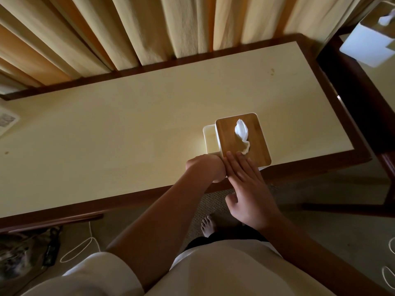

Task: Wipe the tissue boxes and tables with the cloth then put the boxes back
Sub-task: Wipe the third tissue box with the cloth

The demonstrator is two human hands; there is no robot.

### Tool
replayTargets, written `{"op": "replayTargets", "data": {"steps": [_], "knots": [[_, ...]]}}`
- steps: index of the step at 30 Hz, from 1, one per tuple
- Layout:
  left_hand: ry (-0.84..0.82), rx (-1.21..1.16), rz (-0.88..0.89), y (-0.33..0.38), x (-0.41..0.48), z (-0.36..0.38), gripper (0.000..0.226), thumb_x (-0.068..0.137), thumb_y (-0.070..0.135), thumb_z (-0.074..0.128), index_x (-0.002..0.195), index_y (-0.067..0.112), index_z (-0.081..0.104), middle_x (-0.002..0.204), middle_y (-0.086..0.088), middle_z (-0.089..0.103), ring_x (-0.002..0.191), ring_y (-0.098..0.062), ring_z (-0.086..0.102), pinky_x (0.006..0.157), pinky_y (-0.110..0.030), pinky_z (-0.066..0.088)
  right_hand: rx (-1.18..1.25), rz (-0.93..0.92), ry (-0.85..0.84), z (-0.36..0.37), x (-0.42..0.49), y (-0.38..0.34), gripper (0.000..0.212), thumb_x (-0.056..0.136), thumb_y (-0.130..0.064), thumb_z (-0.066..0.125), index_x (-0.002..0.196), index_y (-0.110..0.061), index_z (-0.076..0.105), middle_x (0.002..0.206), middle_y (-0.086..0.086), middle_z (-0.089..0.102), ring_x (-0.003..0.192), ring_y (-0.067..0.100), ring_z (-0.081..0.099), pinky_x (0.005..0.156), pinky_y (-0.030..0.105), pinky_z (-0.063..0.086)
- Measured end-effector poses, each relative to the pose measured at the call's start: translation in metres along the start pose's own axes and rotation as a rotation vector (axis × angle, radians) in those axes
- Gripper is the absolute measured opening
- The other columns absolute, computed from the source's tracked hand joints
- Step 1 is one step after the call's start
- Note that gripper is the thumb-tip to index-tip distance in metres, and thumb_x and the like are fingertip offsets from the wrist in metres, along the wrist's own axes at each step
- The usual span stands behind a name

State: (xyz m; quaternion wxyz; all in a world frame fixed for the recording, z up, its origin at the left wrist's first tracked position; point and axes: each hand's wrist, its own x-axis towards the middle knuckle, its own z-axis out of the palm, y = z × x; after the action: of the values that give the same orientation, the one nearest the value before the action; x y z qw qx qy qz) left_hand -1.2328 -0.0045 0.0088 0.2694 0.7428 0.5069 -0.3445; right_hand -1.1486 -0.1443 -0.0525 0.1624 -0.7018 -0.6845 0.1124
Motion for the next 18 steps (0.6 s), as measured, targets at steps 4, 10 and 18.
{"op": "replayTargets", "data": {"steps": [4,10,18], "knots": [[-0.098,-0.095,0.013,-0.005,0.005,-0.004,0.013,0.104,0.025,0.057,0.097,0.015,0.058,0.093,-0.006,0.064,0.076,-0.022,0.068,0.088,-0.038,0.062,-0.011,-0.001,-0.007,-0.001,0.0,-0.002,0.093,0.08,-0.02,0.073,0.162,-0.009,0.03,0.172,0.005,0.019,0.161,0.021,0.007,0.13,0.048,0.016],[-0.165,-0.083,0.059,-0.01,0.002,-0.024,0.019,0.105,0.02,0.058,0.117,0.006,0.063,0.099,-0.008,0.064,0.088,-0.028,0.073,0.075,-0.032,0.062,-0.048,-0.016,-0.03,-0.004,0.0,-0.003,0.093,0.082,-0.021,0.07,0.163,-0.008,0.025,0.173,0.007,0.016,0.161,0.023,0.005,0.13,0.047,0.016],[-0.119,0.048,0.048,-0.006,0.01,-0.006,0.024,0.105,0.02,0.055,0.129,0.019,0.058,0.095,-0.001,0.059,0.072,-0.02,0.063,0.088,-0.037,0.06,-0.039,-0.012,0.012,-0.001,-0.001,-0.002,0.09,0.081,-0.017,0.07,0.162,-0.008,0.031,0.171,0.007,0.021,0.161,0.023,0.01,0.129,0.049,0.018]]}}
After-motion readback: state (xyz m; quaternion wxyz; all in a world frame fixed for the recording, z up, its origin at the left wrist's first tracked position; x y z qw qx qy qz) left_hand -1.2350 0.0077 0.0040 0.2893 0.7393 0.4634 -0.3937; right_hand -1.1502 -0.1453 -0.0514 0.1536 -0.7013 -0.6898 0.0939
